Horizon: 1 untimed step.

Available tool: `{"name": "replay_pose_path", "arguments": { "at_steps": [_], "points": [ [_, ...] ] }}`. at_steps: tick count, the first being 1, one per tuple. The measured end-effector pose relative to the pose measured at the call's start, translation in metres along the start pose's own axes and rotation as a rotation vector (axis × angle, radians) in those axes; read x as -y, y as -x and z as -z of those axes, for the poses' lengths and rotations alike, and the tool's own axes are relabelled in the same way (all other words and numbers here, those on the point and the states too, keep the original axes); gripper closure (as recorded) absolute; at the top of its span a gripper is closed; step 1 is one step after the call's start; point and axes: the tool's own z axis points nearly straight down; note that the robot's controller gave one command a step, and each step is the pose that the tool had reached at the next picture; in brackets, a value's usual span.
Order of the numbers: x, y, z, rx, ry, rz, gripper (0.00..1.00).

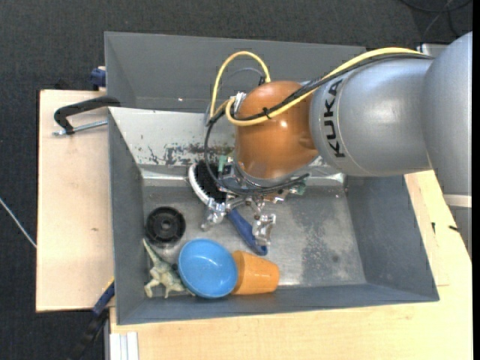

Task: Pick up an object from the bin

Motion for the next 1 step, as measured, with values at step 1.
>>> {"name": "replay_pose_path", "arguments": {
  "at_steps": [1],
  "points": [
    [0.0216, -0.0129, -0.0013, 0.000, -0.015, 0.065, 0.00]
  ]
}}
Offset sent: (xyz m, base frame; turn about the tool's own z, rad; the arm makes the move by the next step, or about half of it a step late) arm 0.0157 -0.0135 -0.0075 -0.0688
